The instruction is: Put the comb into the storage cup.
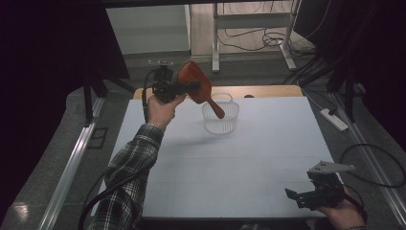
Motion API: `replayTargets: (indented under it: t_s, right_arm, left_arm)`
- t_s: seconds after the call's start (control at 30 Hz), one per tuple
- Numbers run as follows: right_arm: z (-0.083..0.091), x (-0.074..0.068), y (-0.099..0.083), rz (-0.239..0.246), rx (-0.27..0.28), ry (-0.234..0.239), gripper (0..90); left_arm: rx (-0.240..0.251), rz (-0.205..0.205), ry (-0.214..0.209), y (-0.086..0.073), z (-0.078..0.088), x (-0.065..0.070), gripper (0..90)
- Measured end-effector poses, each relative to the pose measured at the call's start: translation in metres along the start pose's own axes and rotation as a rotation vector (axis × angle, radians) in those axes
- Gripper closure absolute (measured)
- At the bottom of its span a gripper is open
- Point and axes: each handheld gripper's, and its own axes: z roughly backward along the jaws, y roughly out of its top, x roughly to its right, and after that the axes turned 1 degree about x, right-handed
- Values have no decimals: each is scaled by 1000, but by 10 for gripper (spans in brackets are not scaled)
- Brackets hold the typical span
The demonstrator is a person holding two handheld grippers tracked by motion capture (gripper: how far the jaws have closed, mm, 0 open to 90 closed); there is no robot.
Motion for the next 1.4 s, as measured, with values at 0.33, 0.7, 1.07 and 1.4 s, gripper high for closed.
replayTargets:
  t_s: [0.33, 0.7, 1.07, 1.4]
  right_arm:
    - [0, 0, 0, -2, -5, 2, 0]
    - [0, 0, 0, -1, -7, 9, 0]
    - [0, 0, 0, 1, -7, 14, 0]
    - [-1, 1, 0, 1, -9, 17, 0]
  left_arm:
    - [1, -1, 26, 4, -13, -1, 537]
    - [-1, 25, 41, -1, -31, -6, 537]
    - [-8, 45, 43, -10, -44, -11, 537]
    - [-12, 58, 56, -18, -54, -14, 537]
